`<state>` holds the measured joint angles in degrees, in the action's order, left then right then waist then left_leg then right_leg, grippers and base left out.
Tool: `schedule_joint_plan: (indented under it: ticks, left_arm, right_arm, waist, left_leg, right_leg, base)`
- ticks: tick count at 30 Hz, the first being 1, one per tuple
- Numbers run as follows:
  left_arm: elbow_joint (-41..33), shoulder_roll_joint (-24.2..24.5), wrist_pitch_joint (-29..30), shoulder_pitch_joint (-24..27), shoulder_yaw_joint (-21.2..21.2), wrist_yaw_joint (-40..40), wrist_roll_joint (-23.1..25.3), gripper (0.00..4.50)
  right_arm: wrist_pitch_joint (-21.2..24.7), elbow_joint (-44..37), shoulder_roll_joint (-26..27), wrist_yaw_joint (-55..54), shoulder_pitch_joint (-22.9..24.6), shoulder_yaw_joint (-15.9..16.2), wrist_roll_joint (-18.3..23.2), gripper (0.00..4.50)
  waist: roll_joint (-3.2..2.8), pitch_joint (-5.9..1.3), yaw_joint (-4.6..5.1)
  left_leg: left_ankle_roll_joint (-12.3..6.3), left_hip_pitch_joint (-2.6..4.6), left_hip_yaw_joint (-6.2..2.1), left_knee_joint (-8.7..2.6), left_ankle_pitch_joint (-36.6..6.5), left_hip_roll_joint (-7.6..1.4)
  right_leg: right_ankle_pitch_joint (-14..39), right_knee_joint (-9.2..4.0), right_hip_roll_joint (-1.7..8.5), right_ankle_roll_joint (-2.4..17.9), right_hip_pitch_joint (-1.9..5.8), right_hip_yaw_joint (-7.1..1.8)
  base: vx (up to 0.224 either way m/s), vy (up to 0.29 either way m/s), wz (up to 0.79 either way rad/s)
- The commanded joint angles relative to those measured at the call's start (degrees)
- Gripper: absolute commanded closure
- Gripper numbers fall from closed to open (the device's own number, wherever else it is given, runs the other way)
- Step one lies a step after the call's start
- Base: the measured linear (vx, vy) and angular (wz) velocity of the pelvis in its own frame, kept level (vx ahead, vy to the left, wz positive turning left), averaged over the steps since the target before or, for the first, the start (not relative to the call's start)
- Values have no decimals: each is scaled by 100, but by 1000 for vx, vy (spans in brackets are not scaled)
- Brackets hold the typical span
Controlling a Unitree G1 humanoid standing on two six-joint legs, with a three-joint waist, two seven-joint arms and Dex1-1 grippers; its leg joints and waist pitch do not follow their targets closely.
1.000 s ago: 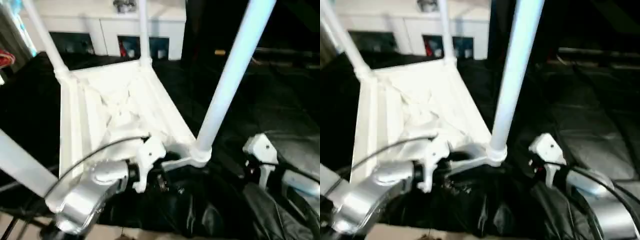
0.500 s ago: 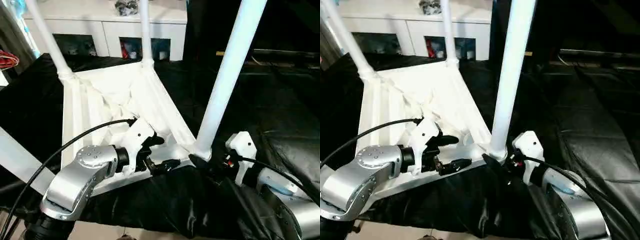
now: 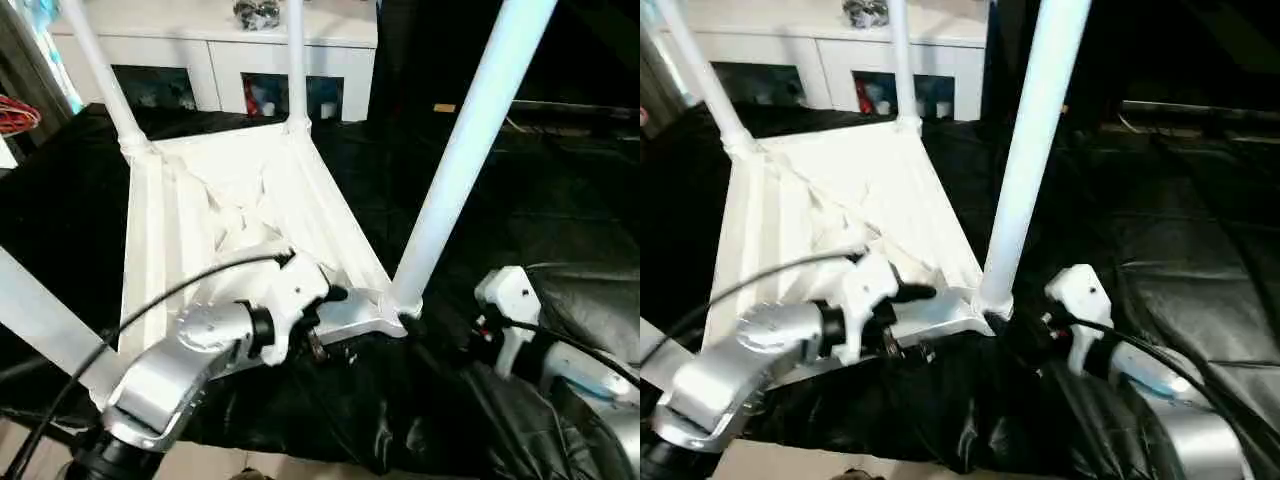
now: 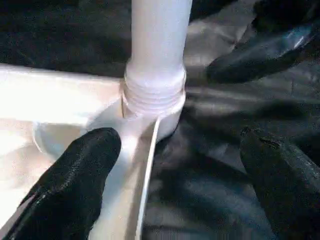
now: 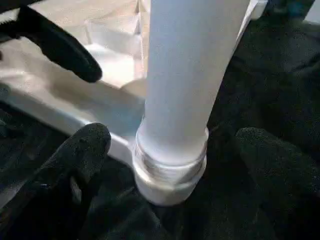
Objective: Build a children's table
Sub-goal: Rotate table base
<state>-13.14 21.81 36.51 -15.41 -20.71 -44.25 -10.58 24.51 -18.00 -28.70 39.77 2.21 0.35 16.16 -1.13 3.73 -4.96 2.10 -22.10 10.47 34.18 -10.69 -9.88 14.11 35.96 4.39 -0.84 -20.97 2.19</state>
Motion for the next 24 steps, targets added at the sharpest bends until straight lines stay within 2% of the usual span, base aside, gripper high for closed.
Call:
schedule_joint_plan:
  ticks: [1,5,13,14,15,16,19,24]
  left_arm:
    - [158,3,-59,-87,-58,80,177,6]
    - [512,-81,-187,-218,-72,176,221,6]
    - [679,-147,-15,-301,-39,168,168,6]
    - [678,-142,10,-301,-38,152,155,22]
    - [695,-110,8,-306,-56,118,167,22]
    - [721,-110,-20,-313,-60,124,176,33]
    - [793,-40,-46,-351,-126,51,219,58]
    - [730,6,177,-444,-142,-53,136,87]
  right_arm:
    - [68,-61,-70,-2,-43,-102,41,0]
    - [59,56,-122,-72,-104,-130,-23,0]
    - [58,80,-169,-60,-99,-162,-1,0]
    - [62,77,-168,-65,-101,-160,1,0]
    - [48,78,-176,-79,-110,-149,-10,0]
    - [33,86,-185,-84,-114,-143,-16,0]
    - [30,78,-192,-81,-103,-115,-25,0]
    - [12,118,-216,-55,-72,-83,-71,0]
  waist:
    - [78,-275,7]
    - [100,-260,8]
    - [83,-271,9]
    - [83,-268,8]
    - [34,-280,-2]
    - [65,-273,10]
    - [48,-282,10]
    - [54,-293,5]
  left_leg:
    - [-237,112,-145,-430,-779,-312]
    - [-301,99,-144,-421,-677,-307]
    - [-348,104,-142,-415,-686,-320]
    - [-346,104,-142,-416,-697,-322]
    - [-329,111,-150,-415,-705,-323]
    - [-322,106,-141,-414,-729,-317]
    - [-306,109,-146,-417,-744,-319]
    - [-311,113,-144,-413,-666,-323]
  right_leg:
    - [347,-462,359,1032,125,-242]
    - [154,-444,370,1131,135,-240]
    - [108,-443,377,1244,148,-234]
    - [126,-445,379,1250,147,-234]
    - [152,-439,384,1261,149,-232]
    - [160,-453,373,1256,146,-235]
    - [164,-451,374,1253,149,-234]
    - [-12,-425,374,1308,155,-233]
  base:
    - [0,0,0]
    - [0,0,0]
    - [0,0,0]
    - [0,0,0]
    - [0,0,0]
    - [0,0,0]
    - [0,0,0]
    - [0,0,0]
